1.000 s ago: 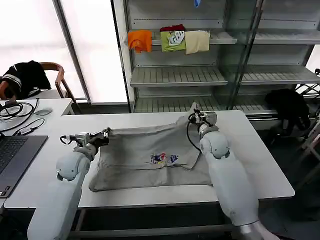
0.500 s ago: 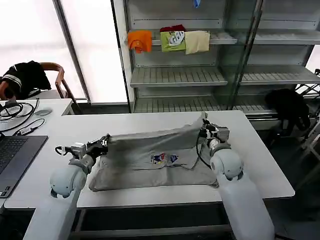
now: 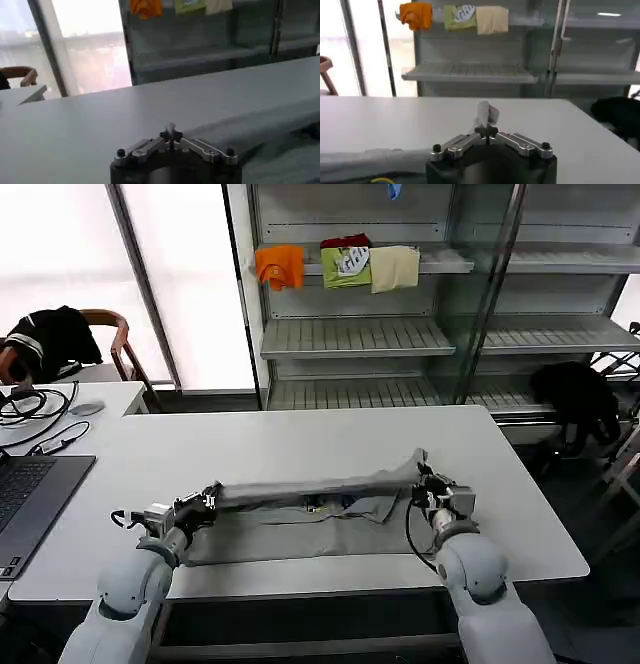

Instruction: Fold and organize the clothes.

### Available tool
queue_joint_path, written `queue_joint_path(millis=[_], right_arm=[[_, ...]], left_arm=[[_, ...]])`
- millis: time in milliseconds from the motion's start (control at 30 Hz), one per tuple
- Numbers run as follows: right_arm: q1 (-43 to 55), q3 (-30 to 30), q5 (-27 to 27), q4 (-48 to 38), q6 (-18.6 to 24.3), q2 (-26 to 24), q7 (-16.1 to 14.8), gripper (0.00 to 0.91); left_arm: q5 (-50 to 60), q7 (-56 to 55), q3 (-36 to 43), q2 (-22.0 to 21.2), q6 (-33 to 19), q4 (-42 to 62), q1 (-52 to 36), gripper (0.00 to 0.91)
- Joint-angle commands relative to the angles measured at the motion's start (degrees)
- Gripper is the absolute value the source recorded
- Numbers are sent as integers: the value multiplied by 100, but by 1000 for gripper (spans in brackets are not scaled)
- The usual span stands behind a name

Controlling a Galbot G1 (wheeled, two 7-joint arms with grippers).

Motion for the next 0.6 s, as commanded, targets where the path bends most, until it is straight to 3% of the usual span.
queue_joint_path(millis=[33, 400, 433, 467, 500, 533, 567, 600], right_arm=[[-642, 71, -20, 37, 122, -50, 13, 0], [-755, -1, -164, -82, 238, 20, 14, 0], [-771, -10, -169, -88, 241, 22, 12, 0], [-782, -23, -190, -96, 245, 25, 14, 0], [-793, -27, -208, -94, 274, 34, 32, 20], [-807, -17, -221, -67, 329, 48, 49, 161], [-817, 0, -218, -27, 338, 53, 52, 907], [-827, 26, -206, 64, 376, 45, 62, 907]], left_arm=[[172, 26, -3, -62, -14, -187, 380, 10], [383, 57, 8, -98, -26, -234, 416, 20], [434, 50, 12, -121, -23, -257, 415, 202], [451, 47, 14, -136, -18, -270, 414, 907], [461, 44, 18, -143, -21, -301, 415, 907], [487, 45, 23, -152, -19, -362, 423, 907], [500, 46, 23, -150, -7, -409, 429, 907], [506, 50, 24, -144, 8, -461, 438, 907]])
